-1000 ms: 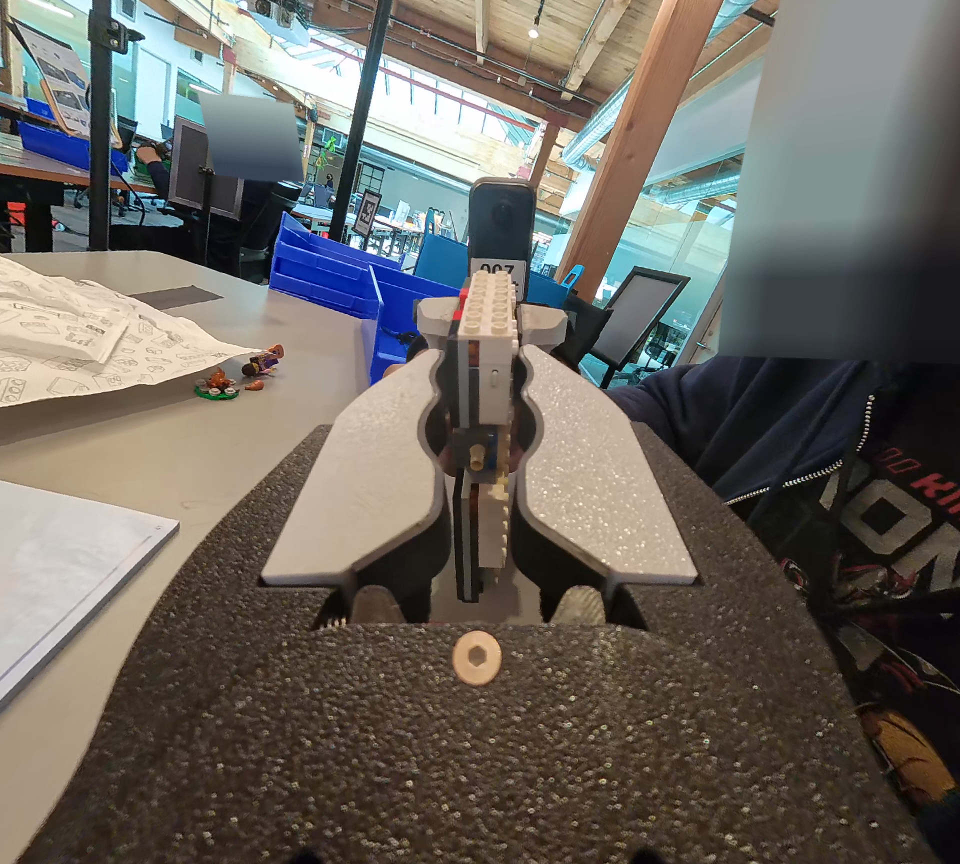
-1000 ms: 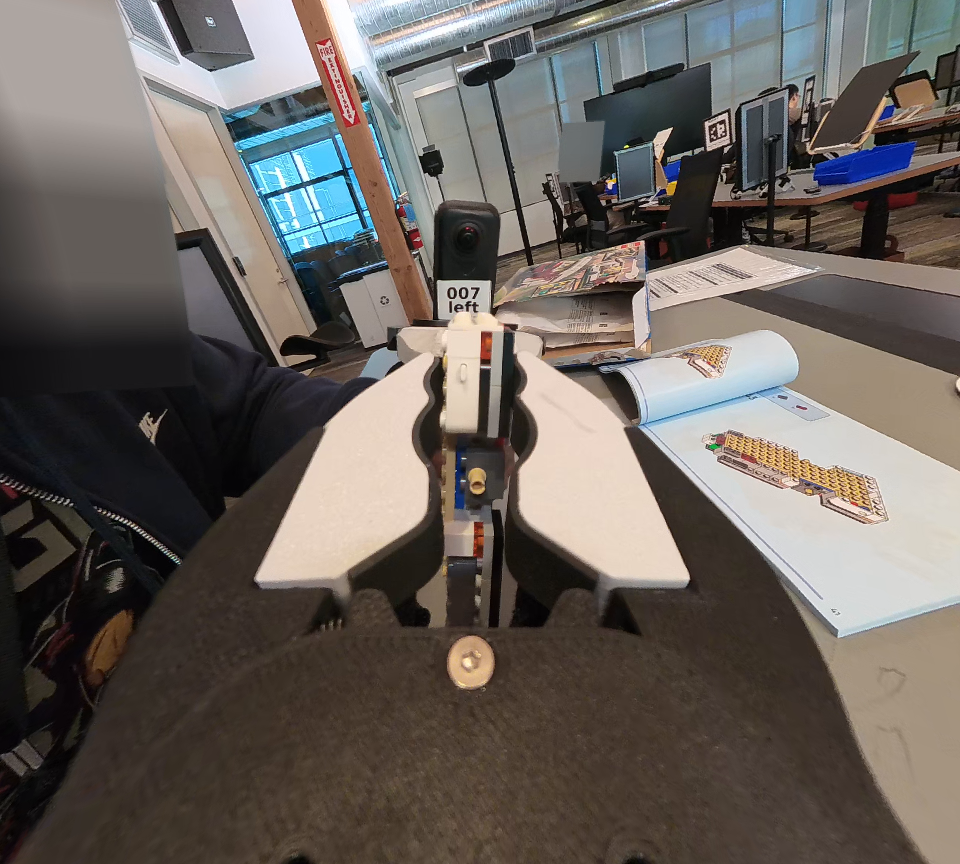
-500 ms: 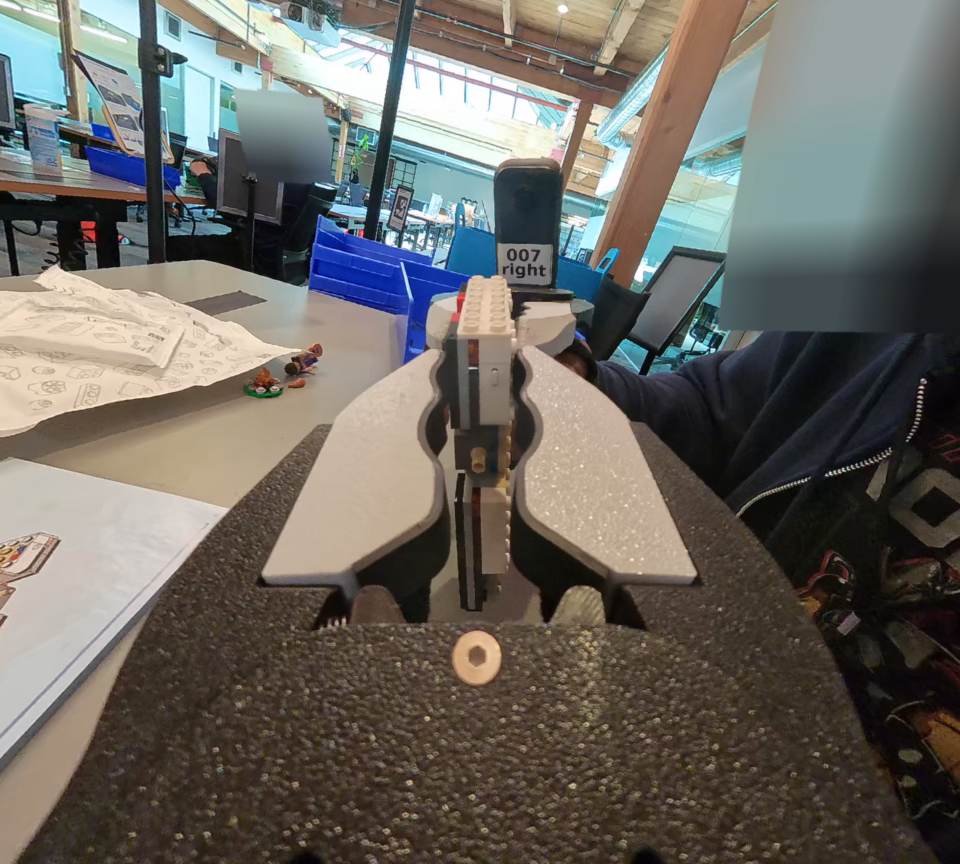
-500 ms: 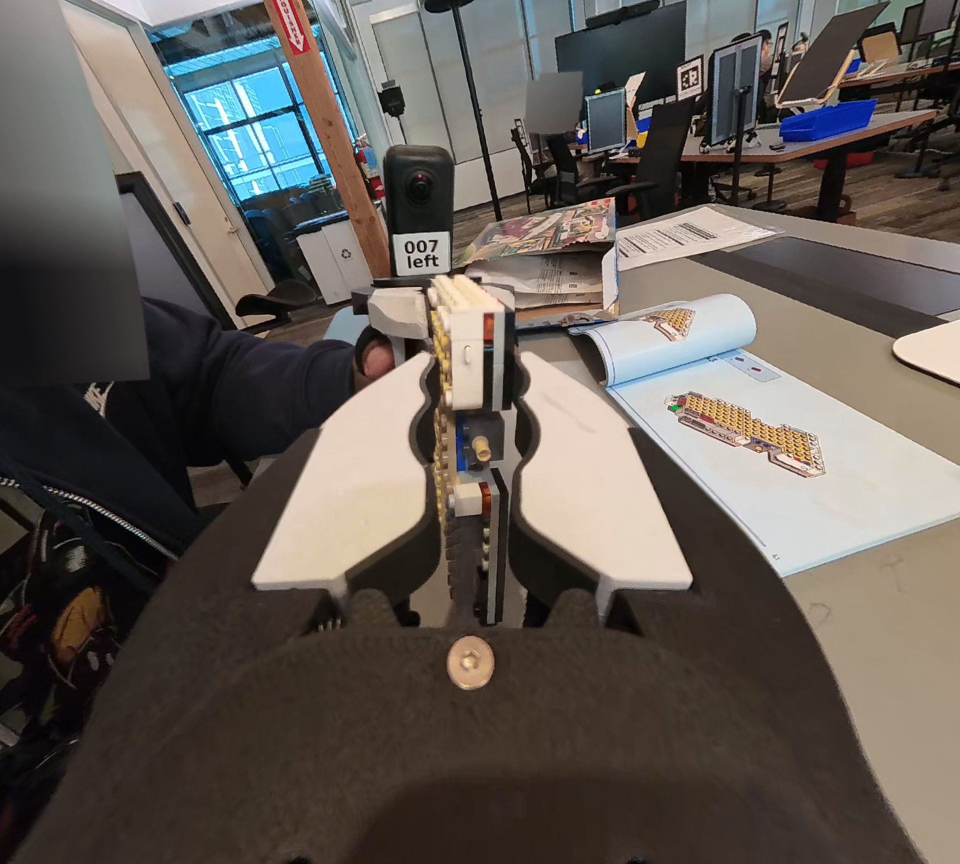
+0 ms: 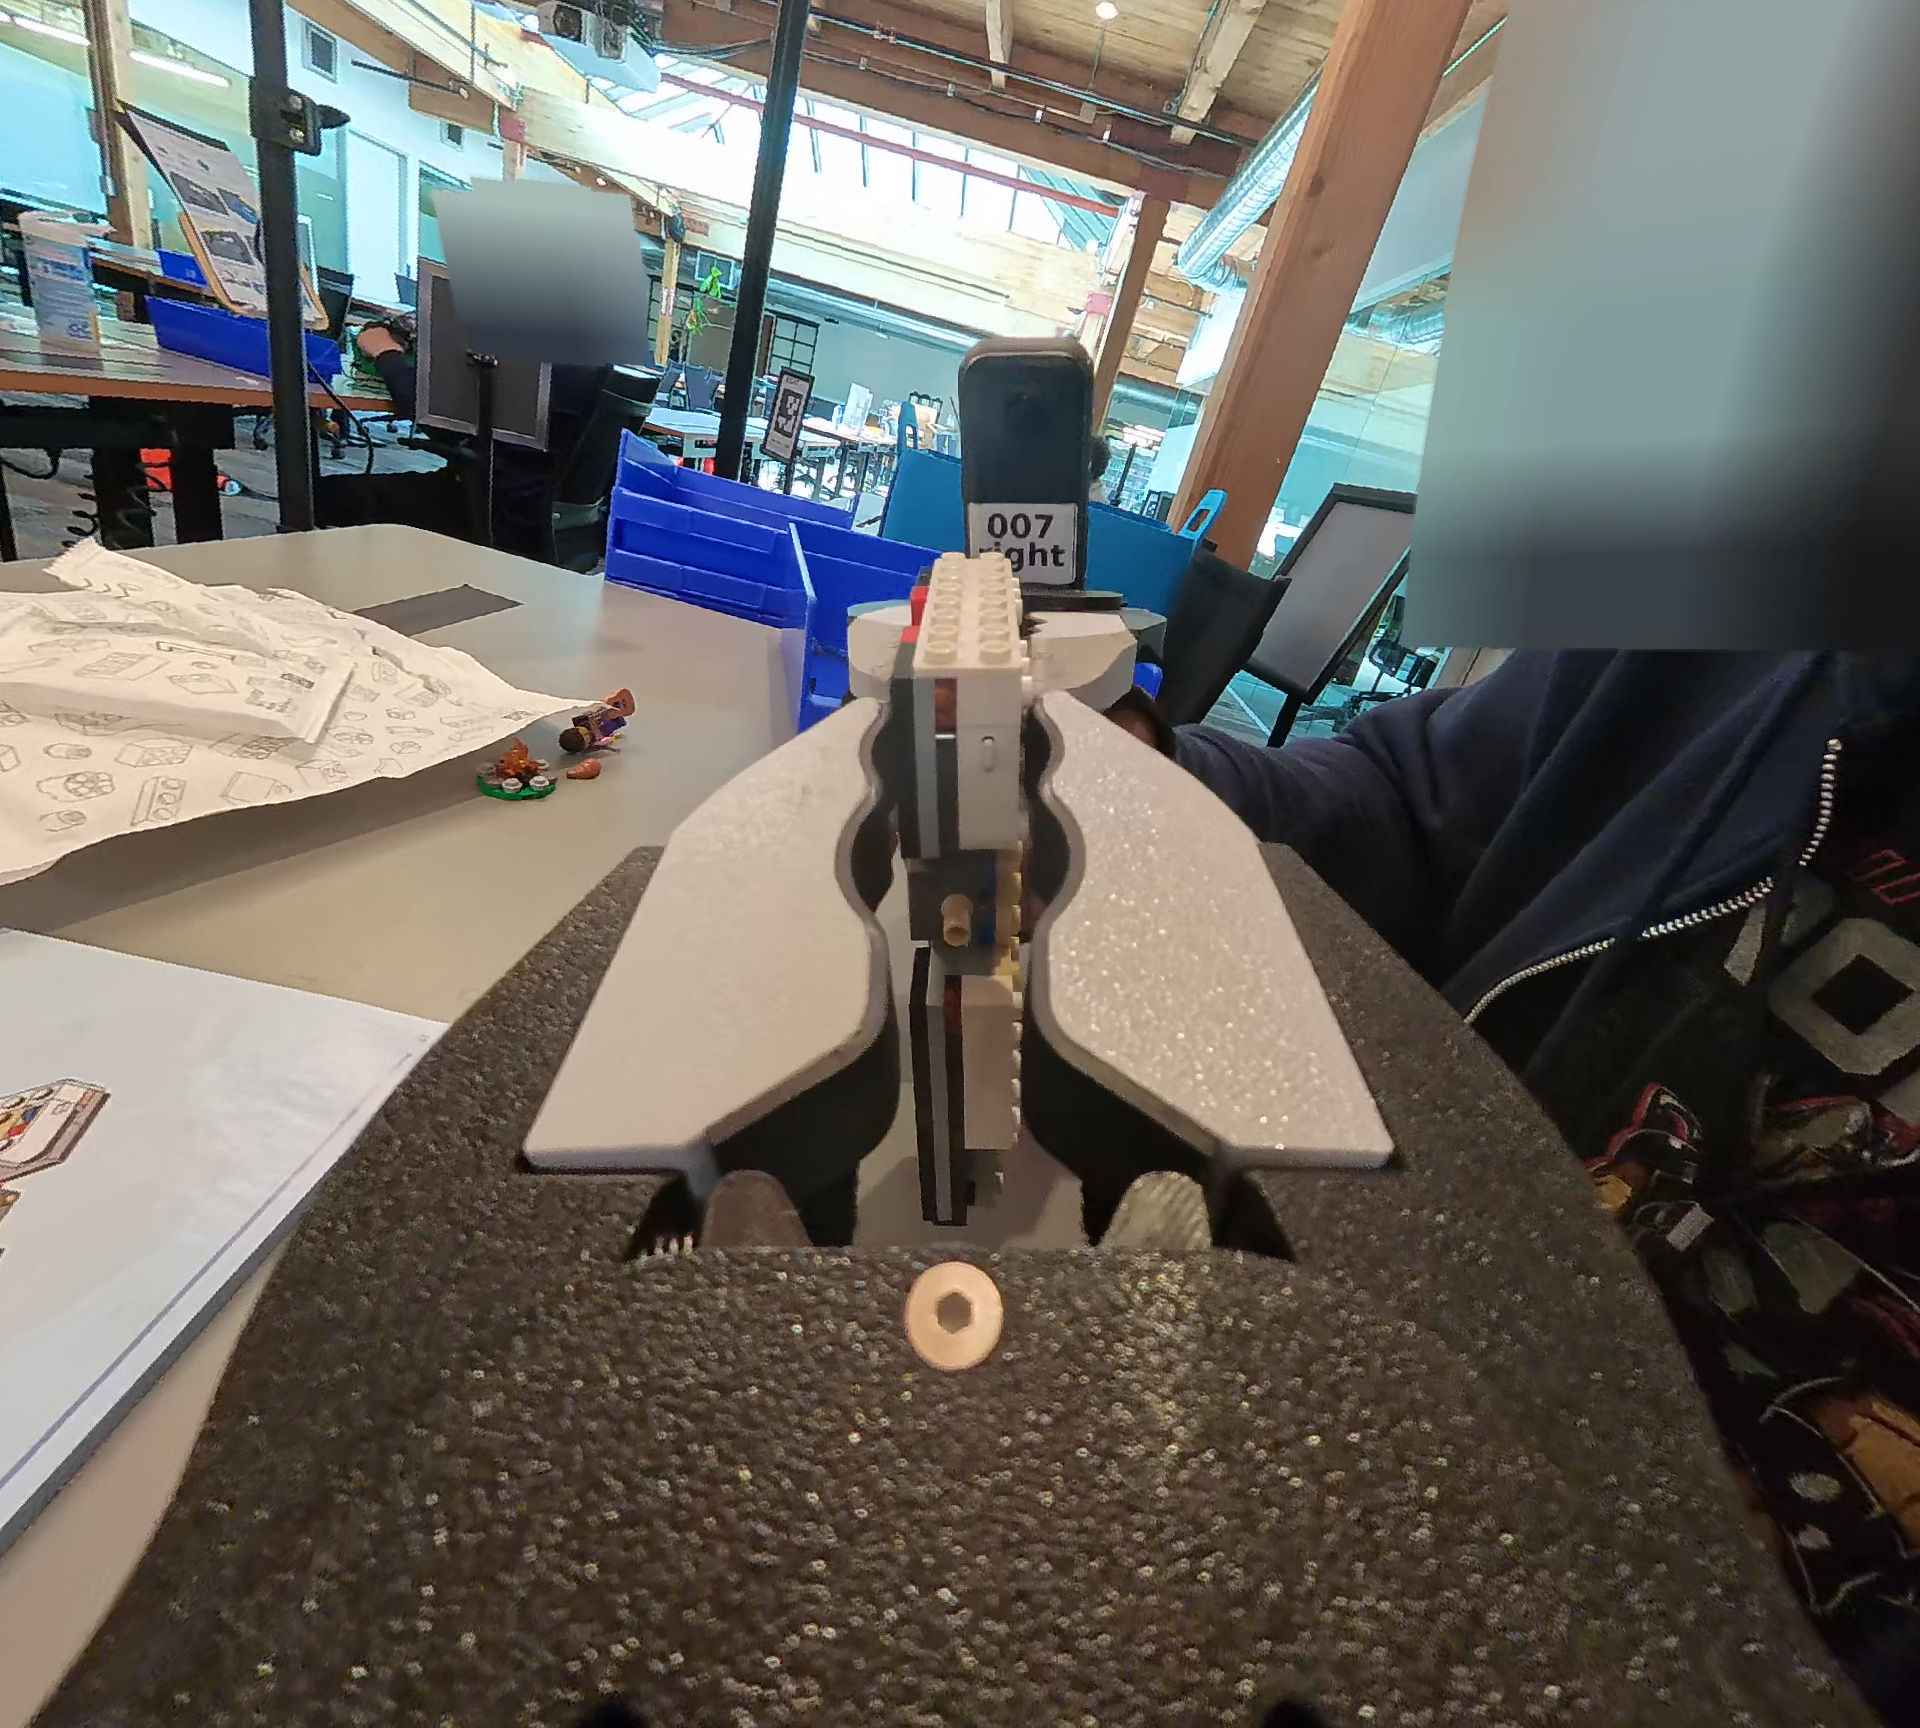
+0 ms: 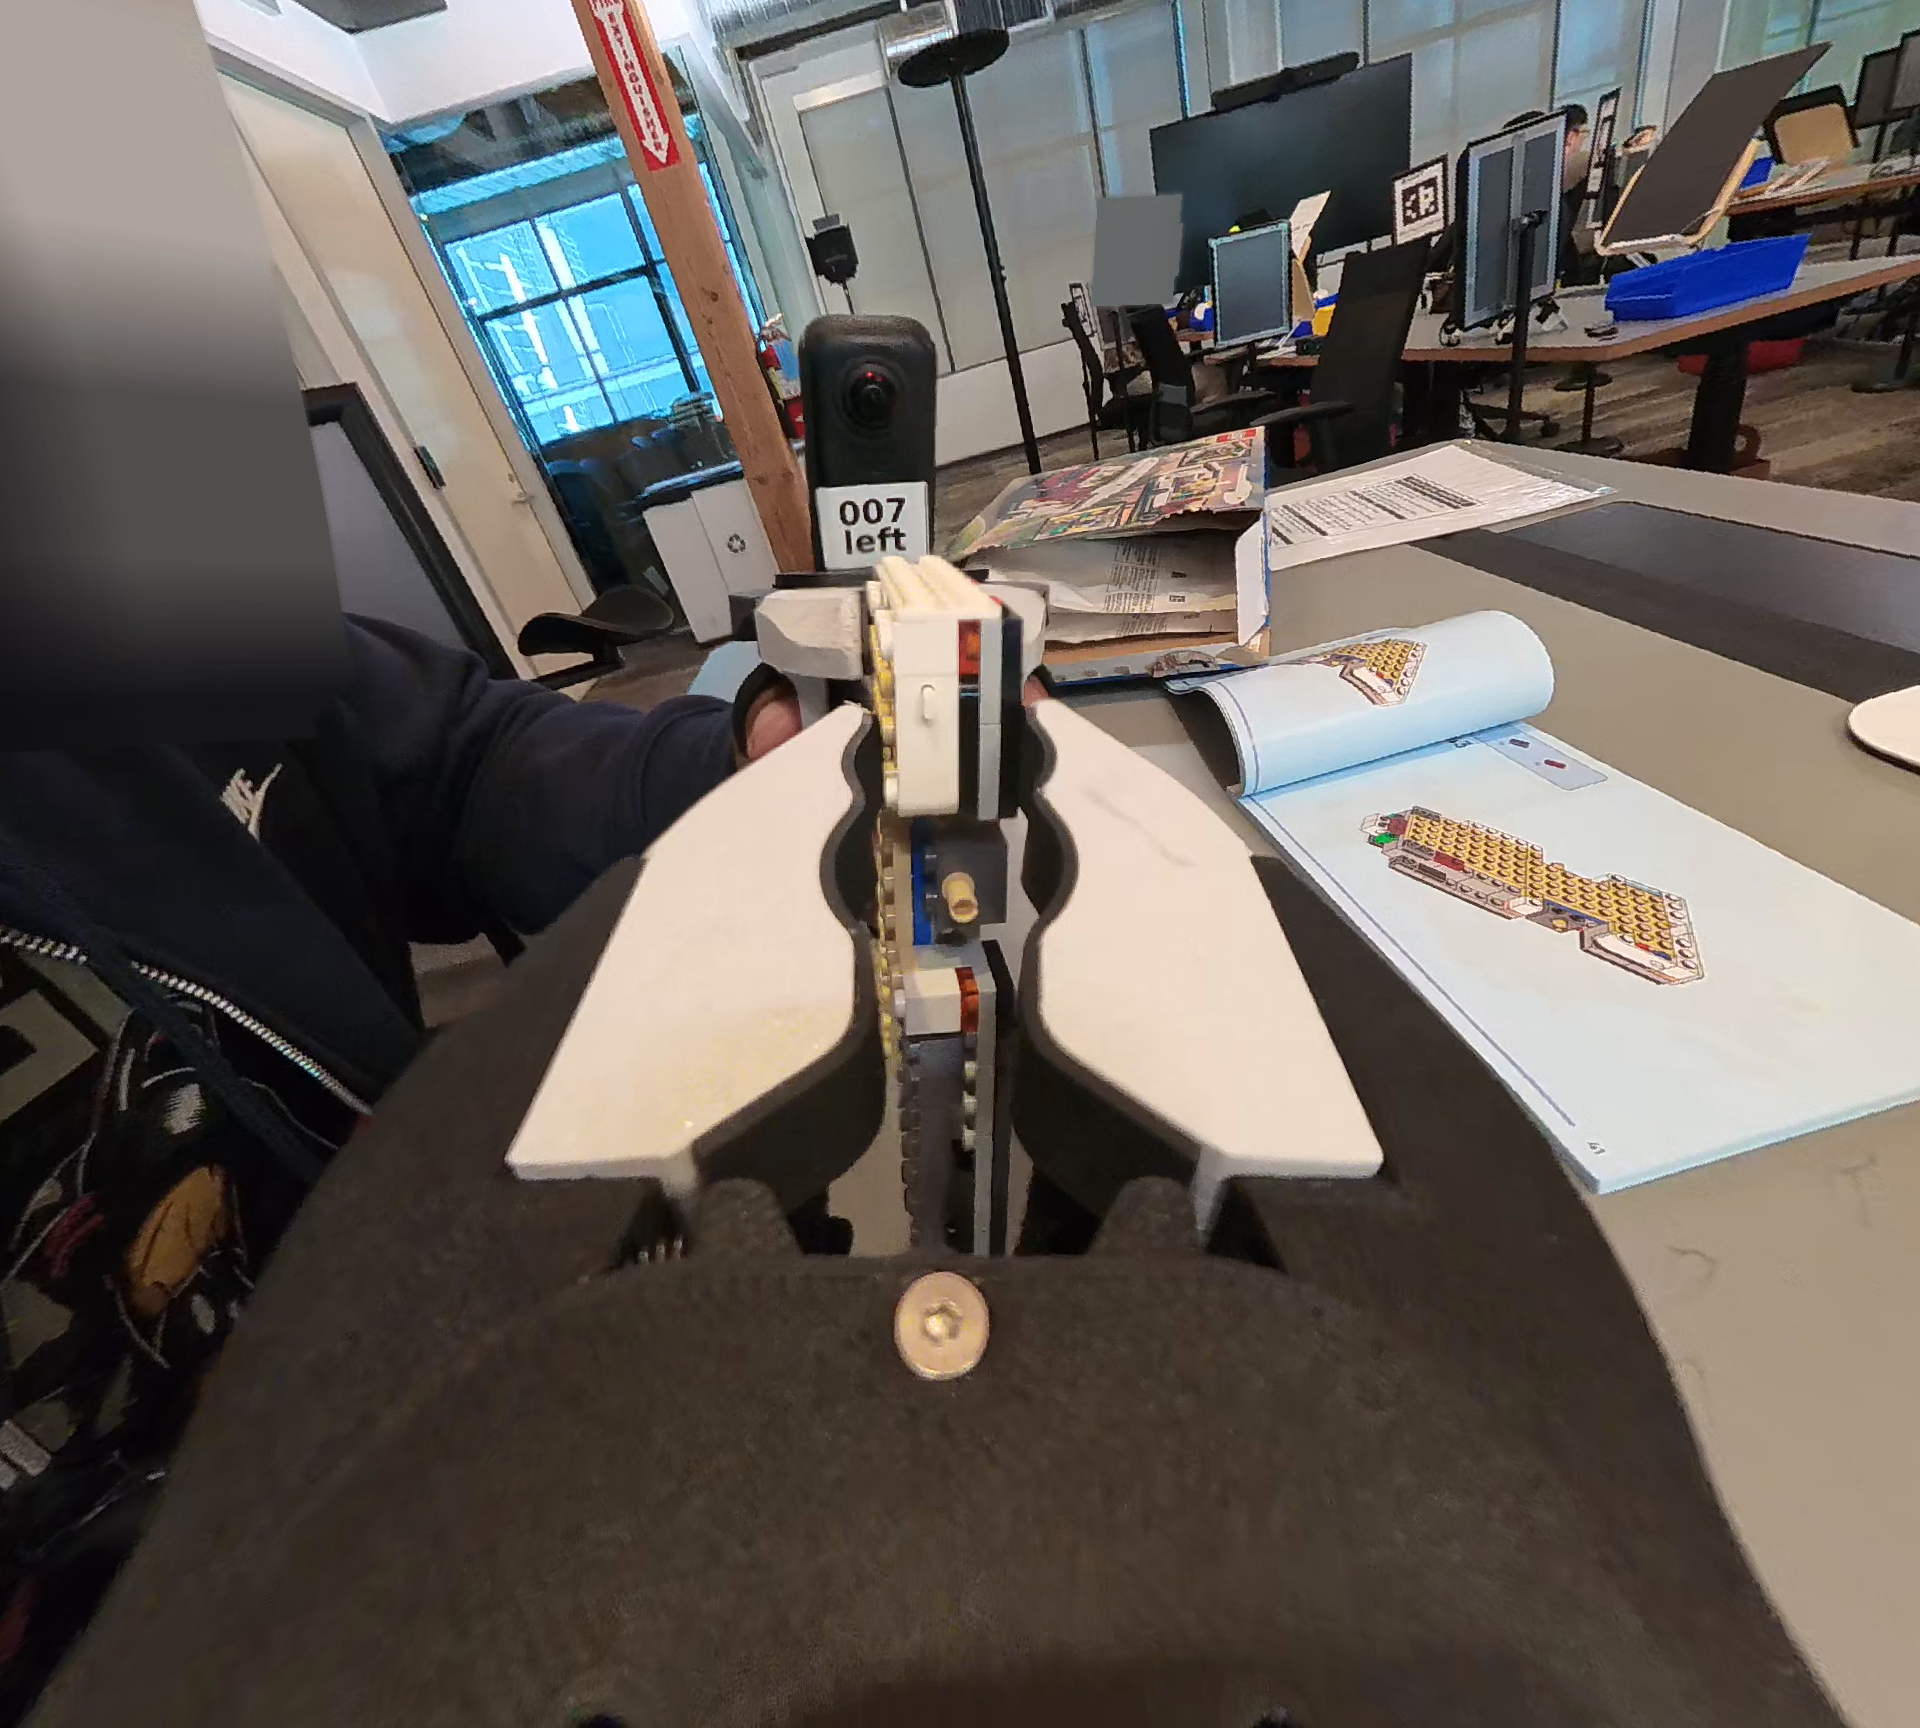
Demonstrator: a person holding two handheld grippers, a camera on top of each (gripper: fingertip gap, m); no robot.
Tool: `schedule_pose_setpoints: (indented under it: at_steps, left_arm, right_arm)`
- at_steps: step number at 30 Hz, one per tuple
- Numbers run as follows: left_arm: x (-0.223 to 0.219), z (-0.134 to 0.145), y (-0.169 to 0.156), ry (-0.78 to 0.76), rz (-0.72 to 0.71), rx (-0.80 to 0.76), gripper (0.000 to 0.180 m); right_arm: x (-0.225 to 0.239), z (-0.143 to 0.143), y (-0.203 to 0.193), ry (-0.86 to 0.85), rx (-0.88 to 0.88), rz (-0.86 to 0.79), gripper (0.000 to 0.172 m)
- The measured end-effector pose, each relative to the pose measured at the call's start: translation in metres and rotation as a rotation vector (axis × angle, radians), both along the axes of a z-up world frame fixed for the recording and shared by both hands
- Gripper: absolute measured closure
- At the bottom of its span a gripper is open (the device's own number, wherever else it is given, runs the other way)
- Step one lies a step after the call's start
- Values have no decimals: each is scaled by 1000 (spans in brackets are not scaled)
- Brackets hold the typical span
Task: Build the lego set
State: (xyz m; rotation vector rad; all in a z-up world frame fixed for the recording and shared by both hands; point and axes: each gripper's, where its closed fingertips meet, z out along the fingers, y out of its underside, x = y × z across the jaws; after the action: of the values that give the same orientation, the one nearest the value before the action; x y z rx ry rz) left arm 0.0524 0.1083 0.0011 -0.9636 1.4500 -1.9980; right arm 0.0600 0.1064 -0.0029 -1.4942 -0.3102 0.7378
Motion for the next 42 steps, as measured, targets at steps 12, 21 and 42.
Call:
schedule_pose_setpoints:
  at_steps: [12,21,42]
  left_arm:
    - [8,-9,2,72,-28,-100,151]
    - [7,-9,1,64,-35,-105,158]
    - [9,-3,68,73,93,-549,158]
  right_arm:
    - [8,-1,5,80,-3,-57,148]
    - [2,-1,7,79,5,-51,147]
    - [11,-41,20,83,-237,-32,129]
